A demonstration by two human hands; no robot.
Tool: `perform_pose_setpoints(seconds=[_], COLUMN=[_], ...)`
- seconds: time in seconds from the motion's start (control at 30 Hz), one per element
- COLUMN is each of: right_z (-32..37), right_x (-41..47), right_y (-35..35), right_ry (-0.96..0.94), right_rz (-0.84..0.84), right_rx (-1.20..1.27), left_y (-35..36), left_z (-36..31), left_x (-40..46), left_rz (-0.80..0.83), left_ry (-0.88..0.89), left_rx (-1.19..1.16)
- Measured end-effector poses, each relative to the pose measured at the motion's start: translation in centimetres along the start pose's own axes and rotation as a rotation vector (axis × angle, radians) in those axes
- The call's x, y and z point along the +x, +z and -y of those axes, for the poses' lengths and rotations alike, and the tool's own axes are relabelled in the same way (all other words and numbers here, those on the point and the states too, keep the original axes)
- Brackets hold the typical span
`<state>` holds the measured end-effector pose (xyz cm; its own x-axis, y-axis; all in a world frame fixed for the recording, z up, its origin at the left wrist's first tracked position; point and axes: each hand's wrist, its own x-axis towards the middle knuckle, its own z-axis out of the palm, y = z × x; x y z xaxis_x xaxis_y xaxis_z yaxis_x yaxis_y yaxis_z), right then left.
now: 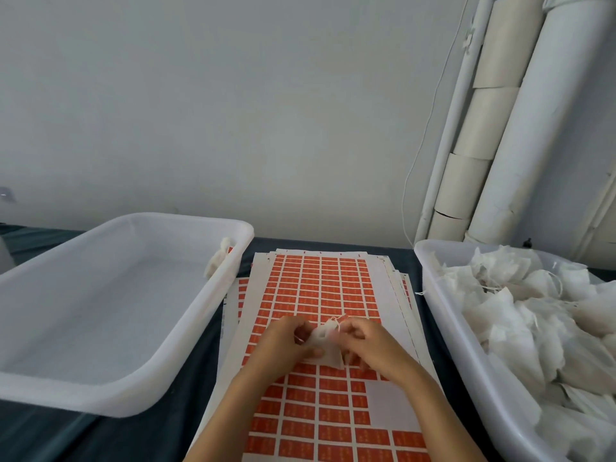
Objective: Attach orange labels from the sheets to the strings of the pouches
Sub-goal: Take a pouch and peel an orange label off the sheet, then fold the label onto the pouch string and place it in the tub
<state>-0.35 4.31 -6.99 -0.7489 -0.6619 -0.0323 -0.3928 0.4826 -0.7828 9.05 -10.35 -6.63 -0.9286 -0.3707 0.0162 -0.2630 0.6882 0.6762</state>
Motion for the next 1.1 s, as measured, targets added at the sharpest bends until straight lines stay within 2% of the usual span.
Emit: perform_pose_setpoints(seconds=[0.1,0.33,0.47,0.6,0.77,0.87,0.97,1.1], right_z=[0.5,3.4,7.4,11.7,15.2,15.9,15.9,16.3], right_x=[0.1,3.0,5.7,8.5,11.9,13.6,14.8,16.2], right_y=[0.4,-0.3,-1.1,-1.4,1.7,4.4,6.8,8.8], right_ry=[0.013,0.105,-0.002,-0.081,-0.115,-0.193,-0.292,-0.415], right_rz=[-0.015,-0.171,-0.266,-0.277,-0.196,-0.148,-0.117,-0.055], right_rx=[-0.013,0.36,0.542,0.7,0.647,0.565,0.287,-0.08], left_y=[0.0,-2.4,-6.2,-11.0,-15.8,-16.9,-16.9,-16.6], left_z=[-0.5,-3.3,-6.0,-7.1,-2.7,1.5,5.9,10.3], left_x=[0.4,3.6,5.4,6.8,8.0,8.3,8.5,8.9], left_rz=[-0.057,-0.292,-0.445,-0.589,-0.575,-0.568,-0.58,-0.56], left_ry=[-0.003,-0.124,-0.108,-0.09,-0.111,-0.179,-0.255,-0.306], left_rx=[0.006,0.026,0.067,0.108,-0.005,-0.259,-0.491,-0.571])
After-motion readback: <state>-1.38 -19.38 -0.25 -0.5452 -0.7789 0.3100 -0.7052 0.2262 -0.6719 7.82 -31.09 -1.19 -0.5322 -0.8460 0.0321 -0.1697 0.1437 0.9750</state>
